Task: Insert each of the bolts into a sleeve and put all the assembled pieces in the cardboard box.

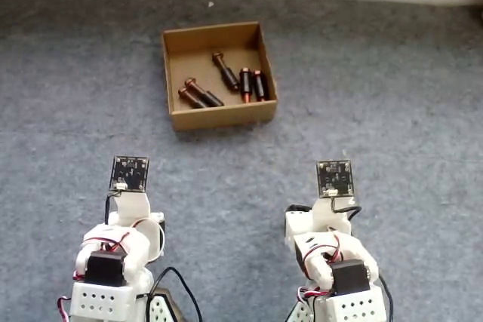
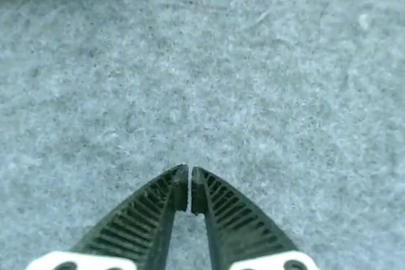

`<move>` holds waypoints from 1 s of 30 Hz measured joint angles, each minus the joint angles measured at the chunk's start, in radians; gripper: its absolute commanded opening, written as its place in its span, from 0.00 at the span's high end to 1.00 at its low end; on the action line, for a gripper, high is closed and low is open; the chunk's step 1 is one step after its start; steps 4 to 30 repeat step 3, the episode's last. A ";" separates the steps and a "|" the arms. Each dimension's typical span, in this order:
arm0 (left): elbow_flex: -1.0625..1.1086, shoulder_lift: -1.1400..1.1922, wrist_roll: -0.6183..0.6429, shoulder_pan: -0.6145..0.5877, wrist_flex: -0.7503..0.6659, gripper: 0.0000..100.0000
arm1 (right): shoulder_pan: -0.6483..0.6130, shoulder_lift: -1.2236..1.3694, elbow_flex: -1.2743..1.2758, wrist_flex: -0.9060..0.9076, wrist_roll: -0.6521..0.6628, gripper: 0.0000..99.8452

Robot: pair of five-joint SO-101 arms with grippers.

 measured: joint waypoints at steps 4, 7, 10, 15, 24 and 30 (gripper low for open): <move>0.000 0.000 0.000 0.000 0.000 0.99 | 0.000 0.000 0.000 0.000 0.000 0.99; 0.000 0.000 0.000 0.000 0.000 0.99 | 0.000 0.000 0.000 0.000 0.000 0.99; 0.000 0.000 0.000 0.000 0.000 0.99 | 0.000 0.000 0.000 0.000 0.000 0.99; 0.000 0.000 0.000 0.000 0.000 0.99 | 0.000 0.000 0.000 0.000 0.000 0.99; 0.000 0.000 0.000 0.000 0.000 0.99 | 0.000 0.000 0.000 0.000 0.000 0.99; 0.000 0.000 0.000 0.000 0.000 0.99 | 0.000 0.000 0.000 0.000 0.000 0.99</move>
